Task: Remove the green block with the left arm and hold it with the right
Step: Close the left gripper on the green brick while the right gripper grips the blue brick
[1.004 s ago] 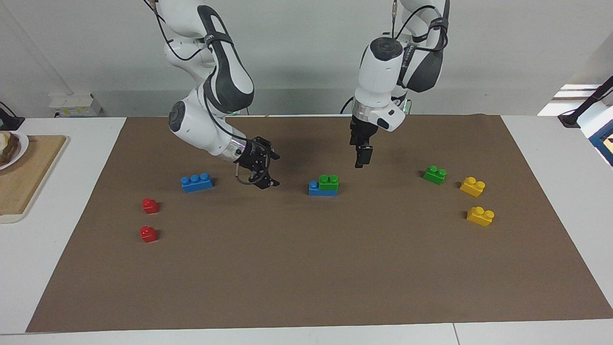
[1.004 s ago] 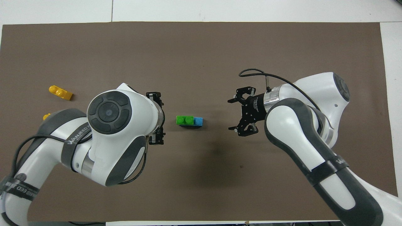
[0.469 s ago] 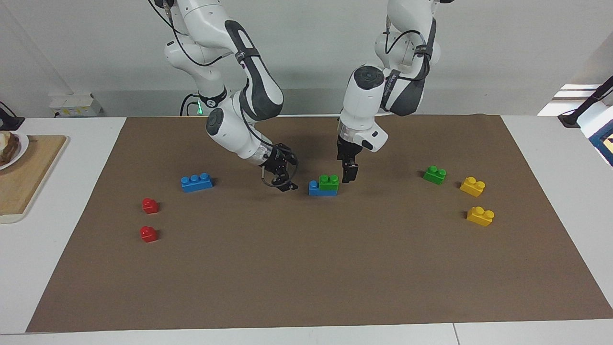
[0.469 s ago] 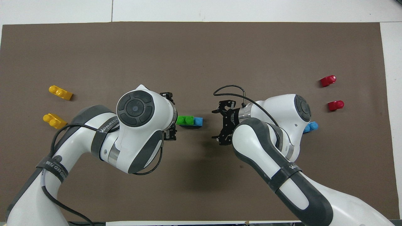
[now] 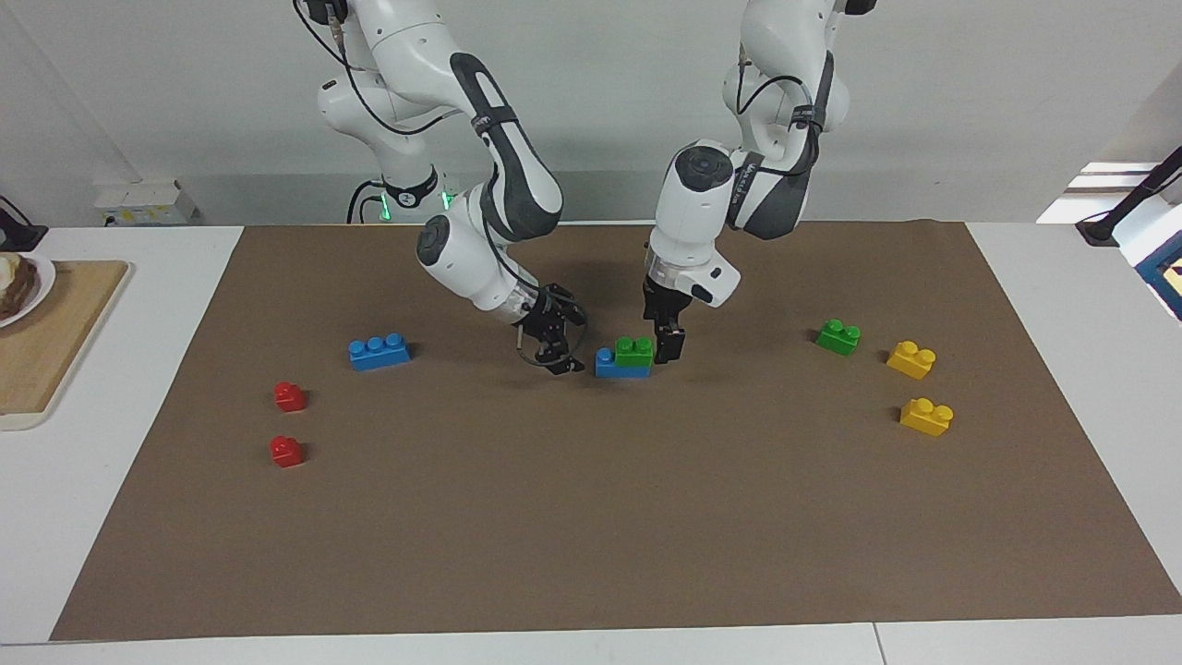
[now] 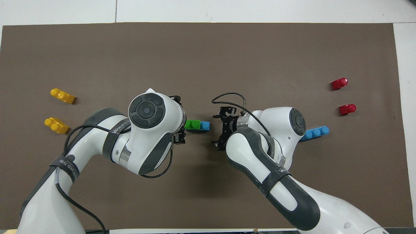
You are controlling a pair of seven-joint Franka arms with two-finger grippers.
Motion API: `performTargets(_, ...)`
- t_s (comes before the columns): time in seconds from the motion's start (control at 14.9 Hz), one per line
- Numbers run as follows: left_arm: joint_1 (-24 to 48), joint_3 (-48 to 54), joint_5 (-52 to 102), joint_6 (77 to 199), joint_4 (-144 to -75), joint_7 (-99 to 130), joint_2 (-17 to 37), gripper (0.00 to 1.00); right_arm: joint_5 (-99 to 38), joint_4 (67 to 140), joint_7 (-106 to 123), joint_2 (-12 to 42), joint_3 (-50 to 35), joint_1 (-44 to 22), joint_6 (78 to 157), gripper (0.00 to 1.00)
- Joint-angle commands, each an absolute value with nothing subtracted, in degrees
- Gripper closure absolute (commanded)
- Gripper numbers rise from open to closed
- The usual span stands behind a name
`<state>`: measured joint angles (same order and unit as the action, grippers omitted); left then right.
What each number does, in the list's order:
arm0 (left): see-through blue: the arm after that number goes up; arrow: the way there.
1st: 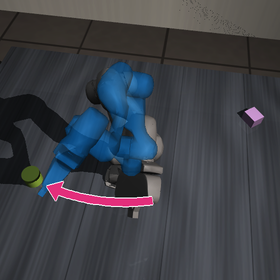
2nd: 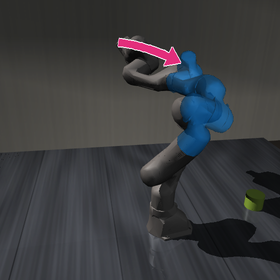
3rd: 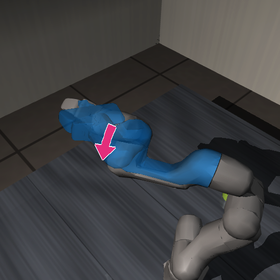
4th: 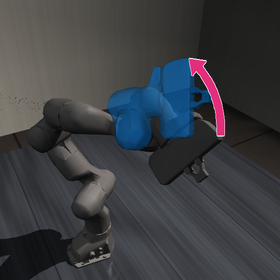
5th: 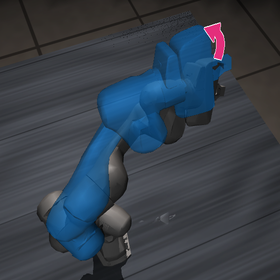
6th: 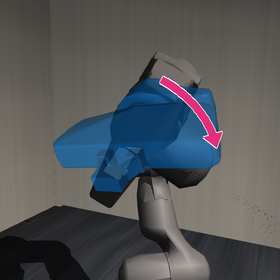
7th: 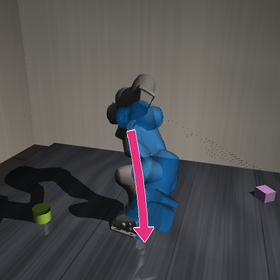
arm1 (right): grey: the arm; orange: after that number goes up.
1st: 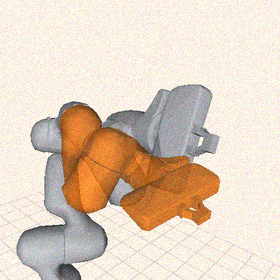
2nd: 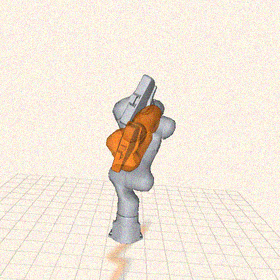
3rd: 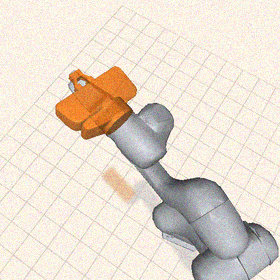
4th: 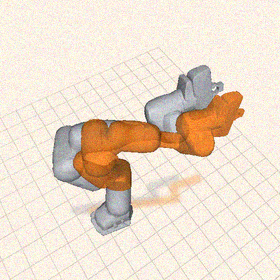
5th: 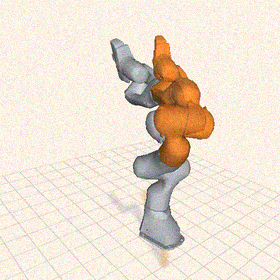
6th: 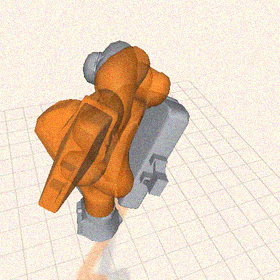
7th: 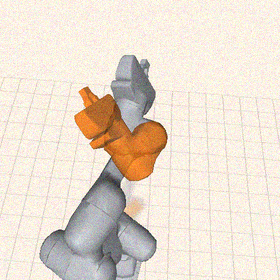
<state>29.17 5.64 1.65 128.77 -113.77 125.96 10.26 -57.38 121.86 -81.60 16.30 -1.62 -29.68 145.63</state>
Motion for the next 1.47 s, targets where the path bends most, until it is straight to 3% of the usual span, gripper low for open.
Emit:
performTargets(0.0,30.6,4.7,2.5,129.9,-114.3,128.8,10.4,0.0,-59.6,120.4,-79.8,17.8,-1.5,-30.0,147.0,0.0)
performTargets(0.54,32.3,4.6,2.4,133.2,-114.4,129.9,14.1,0.0,-59.7,117.3,-79.8,20.9,-1.5,-31.2,149.5,0.0)
performTargets(1.0,32.3,4.5,2.1,131.7,-114.3,129.7,14.2,0.0,-61.2,115.9,-79.8,22.1,-1.5,-33.2,152.1,0.0)
performTargets(1.21,32.2,4.5,2.0,130.9,-114.3,129.6,14.1,0.0,-61.2,115.9,-79.5,22.2,-1.5,-33.2,152.1,0.1)
performTargets(1.41,32.1,4.5,2.0,130.8,-114.4,129.5,14.0,0.0,-61.2,115.9,-78.1,22.3,-1.5,-31.8,152.0,0.12)
